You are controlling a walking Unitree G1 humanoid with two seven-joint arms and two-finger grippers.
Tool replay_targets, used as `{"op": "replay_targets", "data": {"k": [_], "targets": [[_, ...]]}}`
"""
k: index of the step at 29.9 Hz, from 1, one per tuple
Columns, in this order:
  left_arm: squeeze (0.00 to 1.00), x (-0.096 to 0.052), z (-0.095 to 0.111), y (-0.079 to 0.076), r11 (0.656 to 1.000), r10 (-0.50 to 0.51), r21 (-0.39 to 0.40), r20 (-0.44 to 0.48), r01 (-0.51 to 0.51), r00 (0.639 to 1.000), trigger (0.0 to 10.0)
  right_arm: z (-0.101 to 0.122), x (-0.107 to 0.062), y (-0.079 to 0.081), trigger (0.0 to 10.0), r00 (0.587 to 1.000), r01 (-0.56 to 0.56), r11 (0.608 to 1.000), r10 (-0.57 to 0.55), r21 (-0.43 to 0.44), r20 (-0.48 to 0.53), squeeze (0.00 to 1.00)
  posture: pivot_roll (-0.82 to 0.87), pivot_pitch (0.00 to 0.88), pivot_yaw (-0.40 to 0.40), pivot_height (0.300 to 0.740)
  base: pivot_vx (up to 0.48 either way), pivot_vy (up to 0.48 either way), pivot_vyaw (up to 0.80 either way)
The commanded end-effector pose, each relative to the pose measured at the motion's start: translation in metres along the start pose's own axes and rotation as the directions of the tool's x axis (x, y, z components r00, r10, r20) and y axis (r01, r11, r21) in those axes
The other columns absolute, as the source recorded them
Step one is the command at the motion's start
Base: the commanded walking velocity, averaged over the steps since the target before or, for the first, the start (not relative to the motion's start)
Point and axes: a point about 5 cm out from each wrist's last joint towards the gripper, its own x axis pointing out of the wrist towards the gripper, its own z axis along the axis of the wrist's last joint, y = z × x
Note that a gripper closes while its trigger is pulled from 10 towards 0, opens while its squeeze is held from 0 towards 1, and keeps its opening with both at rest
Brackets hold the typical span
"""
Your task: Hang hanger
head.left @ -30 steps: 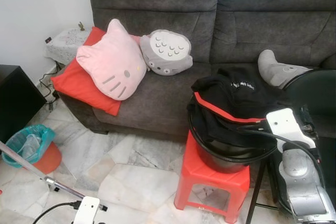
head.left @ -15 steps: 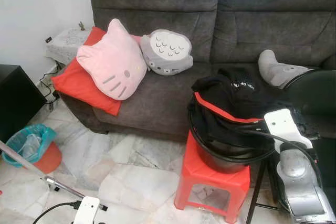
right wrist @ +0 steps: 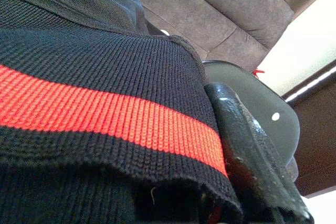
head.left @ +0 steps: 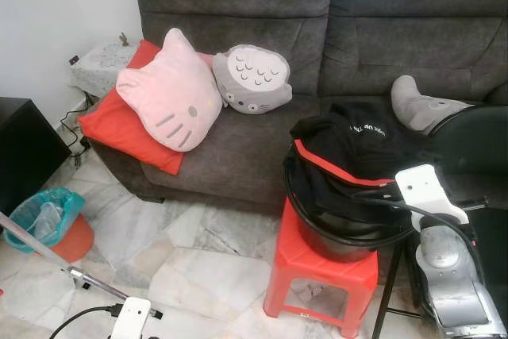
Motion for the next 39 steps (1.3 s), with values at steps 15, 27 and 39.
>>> {"op": "replay_targets", "data": {"k": [15, 27, 39], "targets": [[0.0, -0.001, -0.003, 0.004, 1.0, 0.007, 0.031, -0.012, -0.007, 1.0, 10.0, 0.028, 0.014, -0.031, 0.0, 0.991, 0.1, 0.995, -0.1, 0.007, 0.086, 0.0, -0.07, 0.0, 0.093, 0.74, 0.0, 0.0, 0.0], [0.0, -0.001, -0.004, 0.004, 0.999, 0.008, 0.032, -0.013, -0.007, 1.0, 10.0, 0.061, 0.023, -0.055, 0.0, 0.969, 0.154, 0.985, -0.166, 0.076, 0.182, 0.0, -0.08, 0.0, 0.094, 0.74, 0.0, 0.0, 0.0], [0.0, -0.001, -0.004, 0.004, 0.999, 0.008, 0.032, -0.013, -0.007, 1.0, 10.0, 0.061, 0.023, -0.055, 0.0, 0.969, 0.154, 0.985, -0.166, 0.076, 0.182, 0.0, -0.08, 0.0, 0.094, 0.74, 0.0, 0.0, 0.0]]}}
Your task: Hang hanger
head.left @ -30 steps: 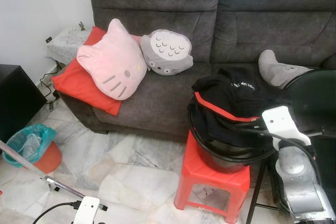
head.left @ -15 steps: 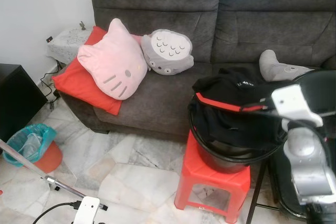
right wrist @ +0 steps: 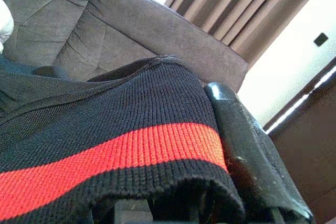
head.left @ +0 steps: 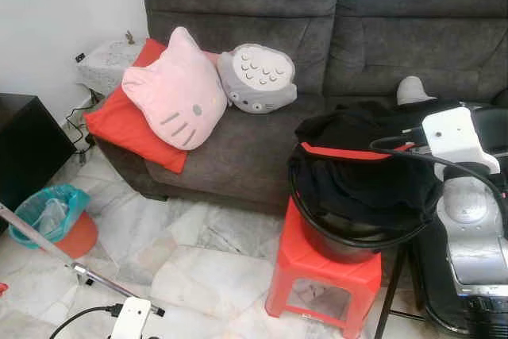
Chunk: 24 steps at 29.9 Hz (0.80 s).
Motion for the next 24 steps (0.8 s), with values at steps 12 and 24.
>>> {"op": "replay_targets", "data": {"k": [12, 24], "targets": [[0.0, -0.001, -0.004, 0.004, 0.999, 0.009, 0.031, -0.013, -0.008, 1.0, 10.0, 0.003, 0.0, -0.002, 0.0, 1.0, 0.005, 1.0, -0.006, 0.012, 0.01, 0.0, -0.08, 0.0, 0.094, 0.74, 0.0, 0.0, 0.0], [0.0, -0.001, 0.0, 0.005, 0.999, 0.013, 0.036, -0.011, -0.012, 1.0, 10.0, 0.08, 0.029, -0.02, 10.0, 0.975, -0.019, 0.933, -0.063, 0.36, 0.215, 0.0, -0.09, 0.0, 0.112, 0.74, 0.0, 0.0, 0.0]]}}
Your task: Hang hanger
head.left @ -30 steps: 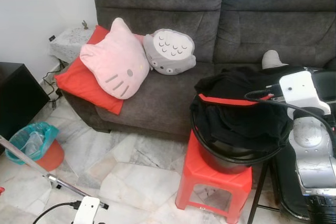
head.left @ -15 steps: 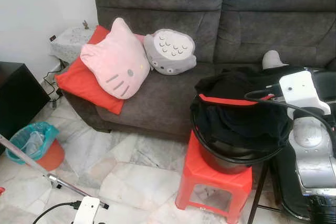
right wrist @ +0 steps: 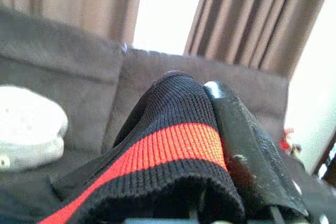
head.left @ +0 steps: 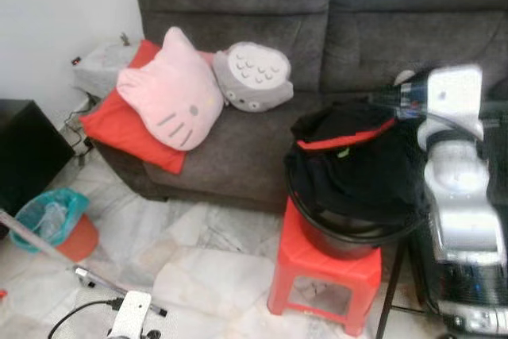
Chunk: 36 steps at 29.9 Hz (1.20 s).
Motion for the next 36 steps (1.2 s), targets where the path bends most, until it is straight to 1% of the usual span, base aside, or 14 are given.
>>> {"op": "replay_targets", "data": {"k": [1, 4, 6, 7, 8, 12, 13, 15, 18, 23, 25, 28, 33, 36], "targets": [[0.0, -0.001, -0.006, 0.004, 0.999, 0.01, 0.031, -0.025, -0.009, 1.0, 10.0, 0.009, 0.004, -0.007, 10.0, 0.999, 0.021, 1.0, -0.021, 0.017, 0.041, 0.0, -0.09, 0.0, 0.112, 0.74, 0.0, 0.0, 0.0], [0.0, -0.001, -0.006, 0.004, 0.999, 0.01, 0.031, -0.025, -0.009, 1.0, 10.0, 0.016, 0.009, -0.009, 10.0, 0.998, 0.027, 1.0, -0.028, 0.016, 0.065, 0.0, -0.09, 0.0, 0.113, 0.74, 0.0, 0.0, 0.0], [0.0, -0.001, -0.006, 0.004, 0.999, 0.011, 0.031, -0.025, -0.011, 1.0, 10.0, 0.046, 0.02, -0.007, 10.0, 0.982, 0.025, 1.0, -0.021, -0.017, 0.19, 0.0, -0.09, 0.0, 0.118, 0.74, 0.0, 0.0, 0.0], [0.0, -0.001, -0.006, 0.004, 0.999, 0.011, 0.031, -0.025, -0.011, 1.0, 10.0, 0.046, 0.02, -0.007, 10.0, 0.982, 0.025, 1.0, -0.021, -0.017, 0.19, 0.0, -0.09, 0.0, 0.118, 0.74, 0.0, 0.0, 0.0], [0.0, -0.002, -0.006, 0.005, 0.999, 0.012, 0.033, -0.024, -0.011, 1.0, 10.0, 0.068, 0.022, -0.011, 10.0, 0.956, 0.06, 0.997, -0.043, -0.047, 0.291, 0.0, -0.1, 0.0, 0.122, 0.74, 0.0, 0.0, 0.0], [0.0, -0.002, -0.006, 0.005, 0.999, 0.011, 0.036, -0.025, -0.011, 1.0, 10.0, 0.108, 0.022, -0.02, 10.0, 0.883, 0.123, 0.99, -0.079, -0.066, 0.463, 0.0, -0.1, 0.0, 0.124, 0.74, 0.0, 0.0, 0.0], [0.0, -0.002, -0.006, 0.005, 0.999, 0.011, 0.036, -0.025, -0.011, 1.0, 10.0, 0.108, 0.022, -0.02, 10.0, 0.883, 0.123, 0.99, -0.079, -0.066, 0.463, 0.0, -0.1, 0.0, 0.124, 0.74, 0.0, 0.0, 0.0], [0.0, -0.002, -0.006, 0.005, 0.999, 0.012, 0.037, -0.025, -0.011, 1.0, 10.0, 0.131, 0.015, -0.017, 10.0, 0.814, 0.129, 0.986, -0.043, -0.109, 0.58, 0.0, -0.11, 0.0, 0.126, 0.74, 0.0, 0.0, 0.0], [0.0, -0.002, -0.006, 0.005, 0.999, 0.011, 0.039, -0.026, -0.01, 1.0, 10.0, 0.141, 0.01, -0.011, 10.0, 0.782, 0.104, 0.988, -0.012, -0.112, 0.623, 0.0, -0.11, 0.0, 0.126, 0.74, 0.0, 0.0, 0.0], [0.0, -0.002, -0.006, 0.004, 0.999, 0.006, 0.038, -0.027, -0.005, 1.0, 10.0, 0.118, 0.007, 0.01, 10.0, 0.842, 0.011, 0.996, 0.042, -0.094, 0.538, 0.0, -0.1, 0.0, 0.121, 0.74, 0.0, 0.0, 0.0], [0.0, -0.002, -0.006, 0.004, 0.999, 0.005, 0.033, -0.028, -0.004, 1.0, 10.0, 0.102, 0.0, 0.023, 10.0, 0.882, -0.074, 0.997, 0.076, -0.023, 0.466, 0.0, -0.1, 0.0, 0.118, 0.74, 0.0, 0.0, 0.0], [0.0, -0.001, -0.008, 0.003, 1.0, -0.007, 0.029, -0.036, 0.008, 0.999, 10.0, 0.075, -0.016, 0.038, 10.0, 0.929, -0.138, 0.99, 0.128, 0.005, 0.347, 0.0, -0.1, 0.0, 0.113, 0.74, 0.0, 0.0, 0.0], [0.0, -0.002, -0.008, 0.003, 1.0, -0.013, 0.028, -0.04, 0.014, 0.999, 10.0, 0.027, -0.044, 0.045, 10.0, 0.985, -0.144, 0.98, 0.128, 0.138, 0.118, 0.0, -0.1, 0.0, 0.111, 0.74, 0.0, 0.0, 0.0], [0.0, -0.002, -0.008, 0.003, 0.999, -0.013, 0.03, -0.042, 0.014, 0.999, 10.0, 0.018, -0.053, 0.05, 10.0, 0.989, -0.145, 0.972, 0.134, 0.183, 0.07, 0.0, -0.09, 0.0, 0.111, 0.74, 0.0, 0.0, 0.0]]}}
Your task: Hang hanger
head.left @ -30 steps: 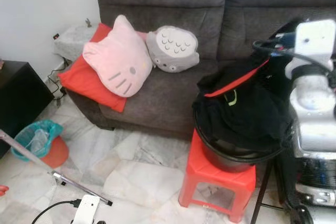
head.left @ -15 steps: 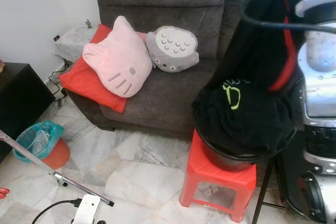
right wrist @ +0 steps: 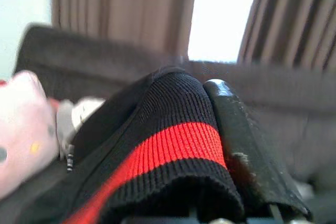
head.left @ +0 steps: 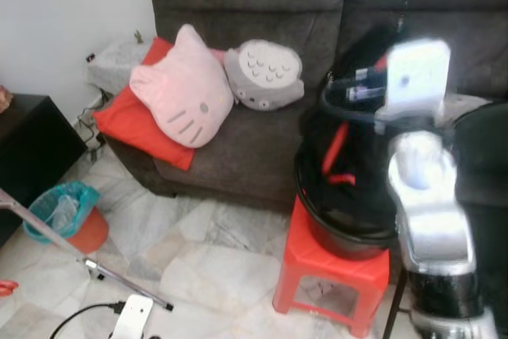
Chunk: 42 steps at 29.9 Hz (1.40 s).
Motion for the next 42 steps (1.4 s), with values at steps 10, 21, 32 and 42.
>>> {"op": "replay_targets", "data": {"k": [10, 21, 32, 42], "targets": [[0.0, -0.001, -0.006, 0.004, 1.0, 0.007, -0.012, -0.022, -0.007, 1.0, 10.0, -0.002, -0.017, 0.023, 10.0, 0.998, -0.027, 0.995, 0.032, 0.092, -0.052, 0.0, -0.07, 0.0, 0.104, 0.74, -0.074, 0.0, 0.0], [0.0, -0.002, -0.008, 0.005, 1.0, 0.007, -0.008, -0.025, -0.008, 1.0, 10.0, -0.007, -0.015, 0.028, 10.0, 0.996, -0.036, 0.996, 0.042, 0.086, -0.073, 0.0, -0.07, 0.0, 0.105, 0.74, -0.247, 0.0, 0.0], [0.0, -0.002, -0.008, 0.004, 1.0, 0.005, -0.007, -0.023, -0.005, 1.0, 10.0, -0.008, -0.014, 0.026, 10.0, 0.997, -0.032, 0.997, 0.037, 0.071, -0.072, 0.0, -0.07, 0.0, 0.1, 0.74, -0.253, 0.0, 0.0], [0.0, -0.002, -0.008, 0.006, 1.0, 0.007, -0.005, -0.024, -0.007, 1.0, 10.0, -0.009, -0.015, 0.028, 10.0, 0.996, -0.033, 0.998, 0.038, 0.061, -0.077, 0.0, -0.07, 0.0, 0.115, 0.74, -0.254, 0.0, 0.0]]}}
